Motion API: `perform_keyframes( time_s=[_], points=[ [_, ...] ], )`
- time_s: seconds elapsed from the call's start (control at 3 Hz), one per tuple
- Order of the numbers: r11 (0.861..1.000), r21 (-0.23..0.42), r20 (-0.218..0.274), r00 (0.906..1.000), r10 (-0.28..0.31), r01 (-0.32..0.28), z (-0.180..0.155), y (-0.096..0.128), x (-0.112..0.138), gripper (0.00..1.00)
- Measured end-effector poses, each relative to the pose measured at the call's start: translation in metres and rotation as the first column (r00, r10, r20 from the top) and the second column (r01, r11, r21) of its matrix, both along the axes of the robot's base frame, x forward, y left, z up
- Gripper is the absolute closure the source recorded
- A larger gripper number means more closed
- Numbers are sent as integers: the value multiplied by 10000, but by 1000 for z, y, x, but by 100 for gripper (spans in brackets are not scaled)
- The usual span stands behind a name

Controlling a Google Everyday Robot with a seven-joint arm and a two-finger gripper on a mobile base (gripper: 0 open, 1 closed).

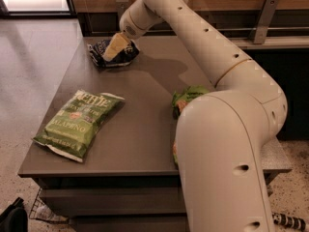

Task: Pick blue chip bag

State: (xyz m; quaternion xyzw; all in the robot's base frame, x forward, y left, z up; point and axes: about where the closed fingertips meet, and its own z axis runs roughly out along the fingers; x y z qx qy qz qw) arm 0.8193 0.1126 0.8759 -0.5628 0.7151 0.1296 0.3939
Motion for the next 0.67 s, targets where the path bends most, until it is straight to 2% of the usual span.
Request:
perform_keyframes(
  time_s=[0.33, 0.67],
  points=[
    [9985, 278, -658, 9966, 488, -471, -33, 40, -19, 0],
    [9968, 440, -1322, 9886, 717, -664, -55, 47, -44, 18]
  ],
)
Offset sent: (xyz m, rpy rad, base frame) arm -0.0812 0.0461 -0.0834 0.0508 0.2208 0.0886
